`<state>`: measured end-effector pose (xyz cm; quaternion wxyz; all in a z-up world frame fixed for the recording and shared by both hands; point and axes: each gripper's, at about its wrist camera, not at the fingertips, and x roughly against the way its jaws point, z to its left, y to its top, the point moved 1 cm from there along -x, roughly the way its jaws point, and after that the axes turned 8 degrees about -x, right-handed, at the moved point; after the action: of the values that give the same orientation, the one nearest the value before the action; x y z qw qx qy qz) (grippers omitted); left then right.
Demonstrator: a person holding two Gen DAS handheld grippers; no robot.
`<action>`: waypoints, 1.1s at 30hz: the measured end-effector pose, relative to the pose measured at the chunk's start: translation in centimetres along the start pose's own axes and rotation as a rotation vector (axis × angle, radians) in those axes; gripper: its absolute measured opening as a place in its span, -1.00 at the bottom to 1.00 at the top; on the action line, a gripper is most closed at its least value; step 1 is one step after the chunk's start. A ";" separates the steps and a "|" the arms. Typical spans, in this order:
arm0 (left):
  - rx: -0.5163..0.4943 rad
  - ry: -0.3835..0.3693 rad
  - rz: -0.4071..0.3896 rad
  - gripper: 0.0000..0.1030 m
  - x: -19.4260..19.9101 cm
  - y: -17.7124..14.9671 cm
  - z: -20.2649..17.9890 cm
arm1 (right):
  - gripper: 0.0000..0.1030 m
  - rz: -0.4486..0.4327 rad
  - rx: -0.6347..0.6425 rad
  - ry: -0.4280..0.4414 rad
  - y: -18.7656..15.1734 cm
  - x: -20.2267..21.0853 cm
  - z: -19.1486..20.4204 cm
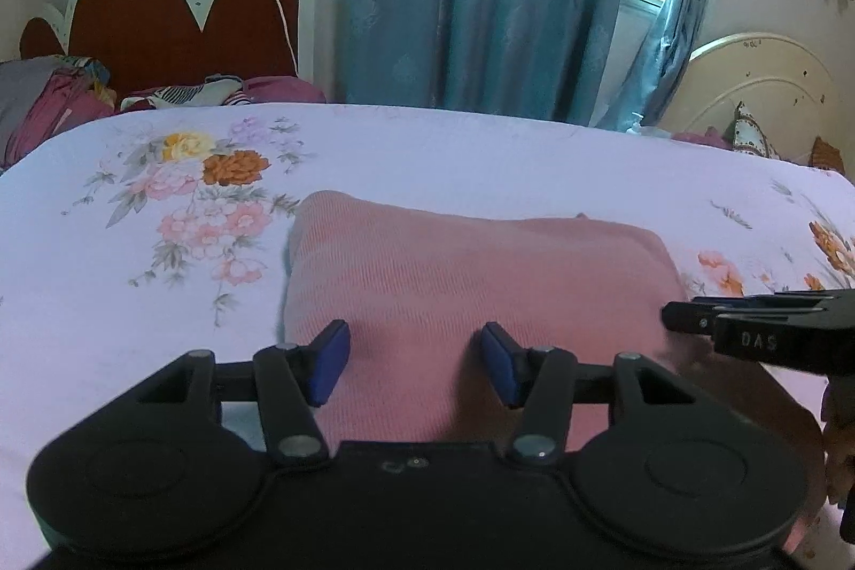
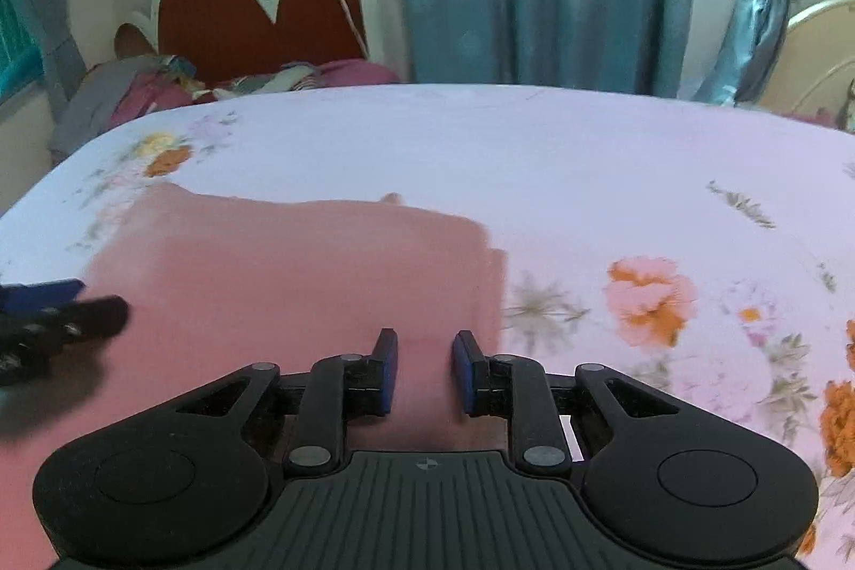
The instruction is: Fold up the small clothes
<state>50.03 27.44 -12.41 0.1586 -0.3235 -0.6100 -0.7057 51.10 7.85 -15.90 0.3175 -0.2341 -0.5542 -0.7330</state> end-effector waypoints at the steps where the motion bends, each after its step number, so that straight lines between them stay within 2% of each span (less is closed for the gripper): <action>1: -0.002 -0.001 -0.002 0.03 0.5 -0.2 -0.1 | -0.56 0.010 -0.027 0.011 0.1 0.2 -0.5; 3: -0.006 -0.011 -0.013 0.03 1.0 -0.1 0.1 | -0.56 -0.008 -0.054 0.033 0.2 1.7 -0.8; 6: -0.025 -0.025 -0.024 0.03 3.3 -0.7 -0.2 | -0.56 -0.061 0.000 0.087 -0.4 5.4 -0.1; 9: -0.022 -0.026 -0.017 0.15 5.3 -1.8 -0.7 | -0.56 -0.076 0.060 0.117 -2.3 8.5 0.7; 11: -0.027 -0.025 -0.011 0.15 6.2 -2.7 -1.3 | -0.56 -0.068 0.085 0.114 -3.7 9.5 1.1; 15: -0.073 0.011 0.000 0.19 7.2 -4.4 -2.8 | -0.56 -0.022 0.110 0.042 -6.6 9.2 0.6; 18: -0.082 0.023 0.016 0.21 7.3 -5.0 -3.3 | -0.56 0.024 0.068 0.003 -8.2 8.0 -0.8; 21: -0.068 0.029 0.032 0.21 7.6 -5.2 -3.4 | -0.56 0.041 -0.061 0.052 -8.9 7.3 -2.5; 27: -0.022 0.051 0.062 0.31 7.9 -5.2 -3.6 | -0.56 0.073 -0.139 0.095 -8.5 6.9 -3.7; 33: 0.002 0.090 0.095 0.38 7.7 -5.5 -4.9 | -0.56 0.090 -0.081 0.090 -8.2 6.9 -3.2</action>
<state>39.69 25.17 -11.80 0.2195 -0.3200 -0.5868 -0.7107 40.43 4.87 -17.44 0.3652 -0.2384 -0.4980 -0.7495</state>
